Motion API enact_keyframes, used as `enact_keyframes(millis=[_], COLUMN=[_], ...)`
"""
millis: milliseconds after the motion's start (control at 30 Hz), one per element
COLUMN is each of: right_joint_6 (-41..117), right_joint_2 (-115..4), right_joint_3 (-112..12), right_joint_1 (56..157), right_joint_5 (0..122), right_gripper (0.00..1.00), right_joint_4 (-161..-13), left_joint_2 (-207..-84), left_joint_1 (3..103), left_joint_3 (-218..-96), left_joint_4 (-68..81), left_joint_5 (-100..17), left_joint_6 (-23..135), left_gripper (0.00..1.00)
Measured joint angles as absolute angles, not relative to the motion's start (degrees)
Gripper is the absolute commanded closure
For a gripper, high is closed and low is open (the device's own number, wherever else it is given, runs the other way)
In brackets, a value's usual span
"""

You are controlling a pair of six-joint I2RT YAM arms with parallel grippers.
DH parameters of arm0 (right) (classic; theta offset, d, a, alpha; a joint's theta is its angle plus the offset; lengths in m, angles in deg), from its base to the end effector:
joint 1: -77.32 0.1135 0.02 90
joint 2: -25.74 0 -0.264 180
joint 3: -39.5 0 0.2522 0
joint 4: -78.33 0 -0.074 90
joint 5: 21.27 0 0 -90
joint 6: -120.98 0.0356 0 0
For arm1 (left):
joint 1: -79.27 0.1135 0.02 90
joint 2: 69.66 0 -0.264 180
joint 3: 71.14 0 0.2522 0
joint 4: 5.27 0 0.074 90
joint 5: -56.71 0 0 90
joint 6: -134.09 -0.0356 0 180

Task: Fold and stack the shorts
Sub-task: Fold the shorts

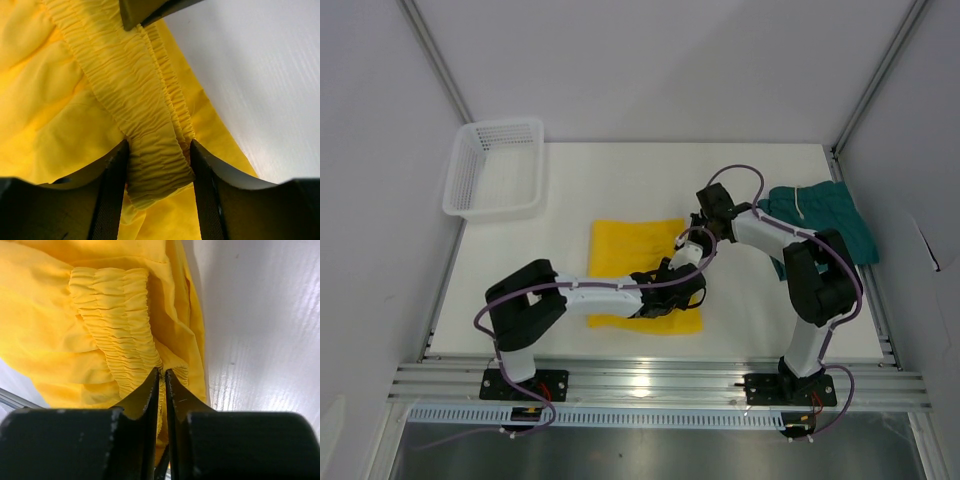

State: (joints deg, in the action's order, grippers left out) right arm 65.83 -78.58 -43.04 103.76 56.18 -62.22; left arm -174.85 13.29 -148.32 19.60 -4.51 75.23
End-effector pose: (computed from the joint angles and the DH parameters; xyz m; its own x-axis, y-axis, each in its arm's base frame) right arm 0.3295 0.1725 0.1804 -0.9460 0.1525 -0.2861 0.0150 0.9021 0.4313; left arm 0.1684 -0.3358 0.1660 -0.6306 0.3016 -0.7151 0.4161 0.9091 0.0165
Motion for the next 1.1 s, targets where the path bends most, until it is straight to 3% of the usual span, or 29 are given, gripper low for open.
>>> enact_keyframes(millis=[67,100,233,433,500,633,867,967,1100], right_joint_6=[65.66,65.59,64.96,64.8,64.89,65.42,68.13,68.56,69.68], right_joint_2=[-78.84,-78.84,-78.84,-78.03,-77.33,-75.43,-67.41,-67.19,-67.06], right_joint_3=[-43.67,-43.91,-44.96,-45.86,-45.86,-45.22,-35.1,-33.88,-30.1], right_joint_1=[104.33,104.61,105.95,105.9,105.82,105.29,100.68,98.51,98.21], right_joint_5=[56.16,56.13,56.68,57.42,57.25,55.04,46.01,43.39,40.11], right_gripper=[0.88,0.75,0.58,0.51,0.43,0.39,0.51,0.61,0.83], right_joint_4=[-61.47,-61.1,-60.51,-60.82,-60.82,-62.33,-71.27,-73.67,-78.59], left_joint_2=[-172.62,-171.0,-165.1,-155.33,-152.27,-148.46,-147.33,-147.85,-150.17], left_joint_1=[13.27,13.27,13.16,12.79,13.09,14.62,16.61,16.68,16.68], left_joint_3=[-145.17,-143.05,-137.69,-131.42,-129.43,-126.11,-124.86,-126.92,-132.51], left_joint_4=[17.37,16.19,15.82,15.25,14.79,13.61,13.79,15.97,18.01], left_joint_5=[-4.64,-4.97,-5.96,-8.23,-9.1,-11.01,-11.53,-11.49,-11.09], left_joint_6=[74.46,73.96,72.67,71.4,71.03,70.94,70.77,70.46,70.29], left_gripper=[0.47,0.47,0.43,0.38,0.36,0.3,0.24,0.23,0.23])
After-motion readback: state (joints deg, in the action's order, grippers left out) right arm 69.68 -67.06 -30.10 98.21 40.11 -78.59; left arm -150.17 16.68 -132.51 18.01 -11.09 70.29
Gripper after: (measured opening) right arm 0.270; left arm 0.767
